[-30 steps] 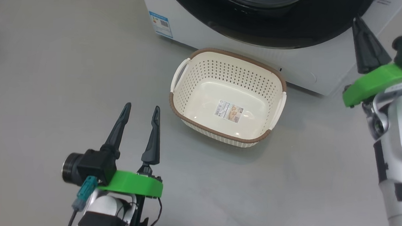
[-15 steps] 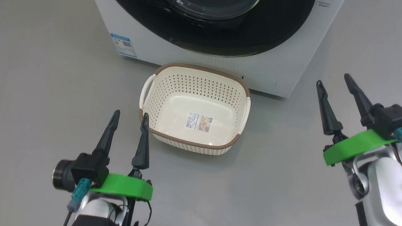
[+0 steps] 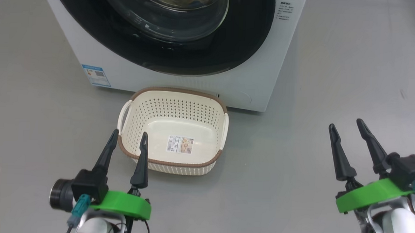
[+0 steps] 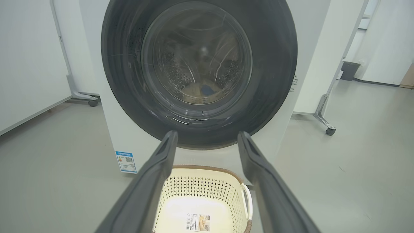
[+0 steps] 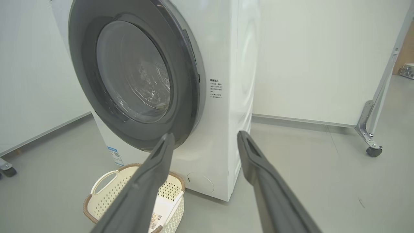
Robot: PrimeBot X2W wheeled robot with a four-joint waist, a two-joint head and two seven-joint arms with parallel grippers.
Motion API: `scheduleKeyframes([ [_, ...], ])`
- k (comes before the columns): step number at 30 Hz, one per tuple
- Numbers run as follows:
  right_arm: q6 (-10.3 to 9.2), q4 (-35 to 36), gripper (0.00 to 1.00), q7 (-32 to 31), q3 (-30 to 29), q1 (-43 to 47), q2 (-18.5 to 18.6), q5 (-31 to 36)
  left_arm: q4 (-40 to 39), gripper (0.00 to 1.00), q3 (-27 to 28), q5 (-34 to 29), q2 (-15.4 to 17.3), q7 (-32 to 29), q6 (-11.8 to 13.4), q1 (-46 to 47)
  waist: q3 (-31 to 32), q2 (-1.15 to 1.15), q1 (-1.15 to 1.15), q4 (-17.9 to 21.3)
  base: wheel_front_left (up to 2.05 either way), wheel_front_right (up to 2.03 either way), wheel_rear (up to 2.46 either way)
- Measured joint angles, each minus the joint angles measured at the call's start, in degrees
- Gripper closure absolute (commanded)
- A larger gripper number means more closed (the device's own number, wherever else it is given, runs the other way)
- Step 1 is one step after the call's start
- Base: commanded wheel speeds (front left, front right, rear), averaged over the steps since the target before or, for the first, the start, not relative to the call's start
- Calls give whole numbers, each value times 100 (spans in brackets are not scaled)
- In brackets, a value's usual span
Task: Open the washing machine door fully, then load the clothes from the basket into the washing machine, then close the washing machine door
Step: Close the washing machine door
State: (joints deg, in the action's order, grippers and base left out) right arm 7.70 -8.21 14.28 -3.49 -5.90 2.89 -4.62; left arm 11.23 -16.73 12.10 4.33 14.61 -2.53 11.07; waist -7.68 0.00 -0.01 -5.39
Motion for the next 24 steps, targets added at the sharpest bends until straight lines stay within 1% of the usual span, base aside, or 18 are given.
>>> scheduleKeyframes([
  [8, 0, 425, 0, -131, -267, 634, -27, -246, 8, 0, 1, 16, 101, -51, 15, -275, 295, 0, 0, 244, 0, 0, 0],
  [10, 0, 546, 0, -180, -322, 803, -31, -248, 1, 0, -1, 16, 121, -59, 57, -358, 359, 0, 0, 299, 0, 0, 0],
  [14, 0, 786, 0, -346, -380, 1086, -51, -305, -36, 0, -5, 58, 159, -109, 62, -467, 447, 0, 0, 403, 0, 0, 0],
  [21, 0, 1069, 0, -505, -422, 1202, -59, -341, -116, 0, -29, 73, 198, -162, 65, -555, 545, 0, 0, 546, 0, 0, 0],
  [24, 0, 1137, 0, -524, -423, 1270, -60, -346, -135, 0, -38, 108, 215, -205, 115, -587, 577, 0, 0, 578, 0, 0, 0],
])
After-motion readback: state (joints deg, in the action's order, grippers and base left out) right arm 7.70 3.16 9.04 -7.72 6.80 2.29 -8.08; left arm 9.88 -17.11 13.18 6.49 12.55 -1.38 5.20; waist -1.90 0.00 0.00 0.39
